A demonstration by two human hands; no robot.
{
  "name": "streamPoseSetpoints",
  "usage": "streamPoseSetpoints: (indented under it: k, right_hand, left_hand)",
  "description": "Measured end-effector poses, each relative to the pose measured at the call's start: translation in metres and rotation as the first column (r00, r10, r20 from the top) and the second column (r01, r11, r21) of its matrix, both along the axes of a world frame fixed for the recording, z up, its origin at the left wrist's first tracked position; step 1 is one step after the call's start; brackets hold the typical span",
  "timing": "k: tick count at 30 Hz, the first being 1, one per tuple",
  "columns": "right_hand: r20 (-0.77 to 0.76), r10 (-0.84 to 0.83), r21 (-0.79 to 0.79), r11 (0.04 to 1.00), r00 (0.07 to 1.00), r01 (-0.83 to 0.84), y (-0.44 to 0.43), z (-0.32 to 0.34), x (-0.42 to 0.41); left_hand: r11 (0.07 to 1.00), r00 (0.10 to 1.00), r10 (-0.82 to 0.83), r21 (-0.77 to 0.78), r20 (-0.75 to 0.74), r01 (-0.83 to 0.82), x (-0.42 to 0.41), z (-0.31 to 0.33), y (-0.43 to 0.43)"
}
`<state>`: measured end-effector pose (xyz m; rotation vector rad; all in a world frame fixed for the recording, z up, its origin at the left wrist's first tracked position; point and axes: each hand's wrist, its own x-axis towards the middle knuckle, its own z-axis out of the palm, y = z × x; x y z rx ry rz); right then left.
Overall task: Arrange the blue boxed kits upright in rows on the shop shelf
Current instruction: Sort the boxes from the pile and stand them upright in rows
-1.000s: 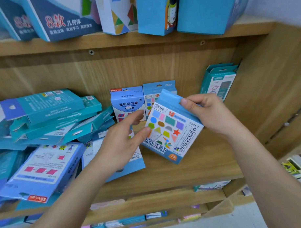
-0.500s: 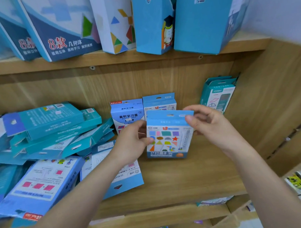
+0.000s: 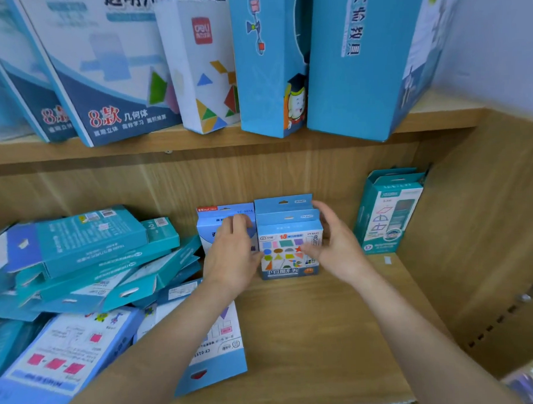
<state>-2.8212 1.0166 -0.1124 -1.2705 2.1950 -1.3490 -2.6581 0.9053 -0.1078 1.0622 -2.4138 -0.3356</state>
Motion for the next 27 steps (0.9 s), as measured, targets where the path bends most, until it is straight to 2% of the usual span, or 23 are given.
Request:
streamPoseSetpoints:
  k: [2, 3, 6, 10, 16, 22, 27]
  right_hand:
    - [0.065, 0.053, 0.027, 0.998, 0.996, -0.055, -0.001, -0.002, 0.000]
    - [0.047, 0.059, 0.039, 0.997, 0.997, -0.061, -0.002, -0.003, 0.001]
    - [-0.126, 0.055, 0.059, 0.997, 0.991, -0.048, -0.008, -0.003, 0.001]
    - [-0.280, 0.056, 0.159, 0.987, 0.958, -0.012, -0.017, -0.002, 0.000]
    - [-0.401, 0.028, 0.201, 0.978, 0.915, 0.058, -0.021, 0.001, -0.002]
    - [-0.401, 0.061, 0.216, 0.976, 0.914, 0.030, -0.019, 0.006, -0.003]
    - [-0.402, 0.088, 0.179, 0.984, 0.912, -0.015, -0.020, 0.001, -0.008]
  left_hand:
    - [0.996, 0.999, -0.033, -0.079, 0.031, 0.036, 0.000, 0.000, -0.004]
    - [0.992, 0.996, -0.057, -0.109, 0.065, 0.064, 0.000, 0.000, -0.007]
    - [0.977, 0.975, -0.102, -0.165, 0.196, 0.135, -0.004, -0.001, -0.014]
    - [0.946, 0.937, -0.051, -0.284, 0.346, 0.157, -0.007, -0.005, -0.018]
    - [0.899, 0.917, 0.035, -0.414, 0.397, 0.145, -0.009, -0.009, -0.026]
    - [0.858, 0.933, 0.017, -0.484, 0.360, 0.171, -0.006, -0.011, -0.032]
    - [0.886, 0.932, -0.018, -0.426, 0.363, 0.184, -0.004, -0.012, -0.036]
